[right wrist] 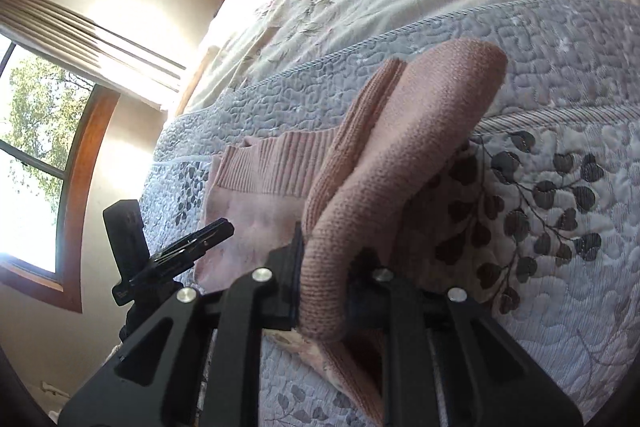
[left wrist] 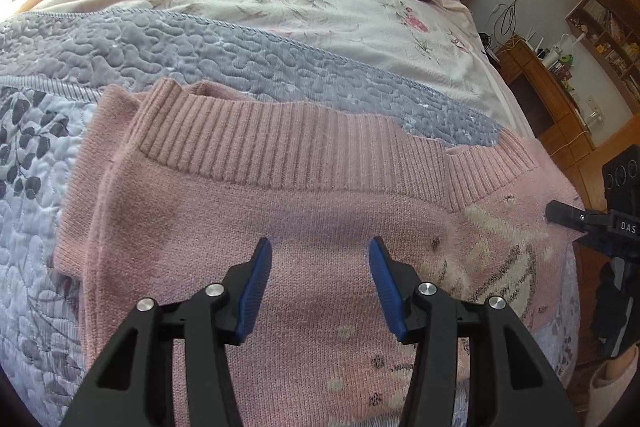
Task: Fold small clothes
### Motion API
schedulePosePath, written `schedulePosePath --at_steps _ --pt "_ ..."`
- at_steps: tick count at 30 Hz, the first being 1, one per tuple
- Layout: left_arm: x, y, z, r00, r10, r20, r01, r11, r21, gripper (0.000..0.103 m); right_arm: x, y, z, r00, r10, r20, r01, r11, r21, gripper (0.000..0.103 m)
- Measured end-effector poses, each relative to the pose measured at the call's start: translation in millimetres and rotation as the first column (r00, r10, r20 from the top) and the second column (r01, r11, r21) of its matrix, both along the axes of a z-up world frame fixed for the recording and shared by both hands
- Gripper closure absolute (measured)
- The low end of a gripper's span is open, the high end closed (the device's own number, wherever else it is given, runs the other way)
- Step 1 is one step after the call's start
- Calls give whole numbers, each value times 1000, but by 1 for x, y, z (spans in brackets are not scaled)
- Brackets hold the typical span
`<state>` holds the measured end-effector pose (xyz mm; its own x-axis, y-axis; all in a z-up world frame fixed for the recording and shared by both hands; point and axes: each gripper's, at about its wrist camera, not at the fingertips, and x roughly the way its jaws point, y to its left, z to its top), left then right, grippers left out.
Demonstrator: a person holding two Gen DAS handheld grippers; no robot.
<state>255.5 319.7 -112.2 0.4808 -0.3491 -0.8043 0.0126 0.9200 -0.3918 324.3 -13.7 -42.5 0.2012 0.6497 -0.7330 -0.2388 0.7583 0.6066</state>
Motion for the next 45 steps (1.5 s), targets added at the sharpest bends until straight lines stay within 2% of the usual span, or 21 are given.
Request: schedulePosePath --at_steps 5,13,16,19,21,24,26,30,34,35,40,45 --pt "-3 19 4 1000 22 -1 -22 998 -66 52 -2 70 7 992 119 30 -116 991 -67 88" --pt "-4 39 0 998 62 -11 -63 979 -195 52 -4 128 -36 985 166 -53 -172 975 -143 87" --pt "-1 43 -4 997 75 -31 -80 965 -251 52 0 134 -51 982 157 -100 -168 979 -118 78" --pt "3 41 -10 995 79 -58 -93 945 -312 51 3 138 -56 978 157 -135 -166 985 -54 61" --pt "5 41 -15 994 78 -73 -100 921 -377 50 5 135 -55 975 154 -162 -156 988 0 51" --pt "7 38 -21 992 88 -90 -120 878 -463 50 5 127 -47 969 147 -197 -136 988 69 50" --pt "10 32 -22 993 82 -86 -114 861 -496 50 5 117 -38 971 132 -201 -116 989 90 50" --pt "18 15 -21 996 47 -77 -81 847 -526 46 2 89 -7 990 89 -113 -85 996 39 50" --pt "27 2 -22 997 43 -71 -76 823 -563 42 1 51 5 999 10 -45 -12 998 -56 50" --pt "30 -1 -23 996 41 -75 -76 822 -564 40 0 40 4 999 -9 -43 6 998 -63 50" --pt "44 -20 -40 988 19 -153 -96 851 -516 39 -11 -11 -19 992 -96 -83 94 995 -24 50" --pt "53 -33 -50 986 9 -165 -98 837 -538 40 -22 -25 -39 990 -96 -104 92 995 -39 50"
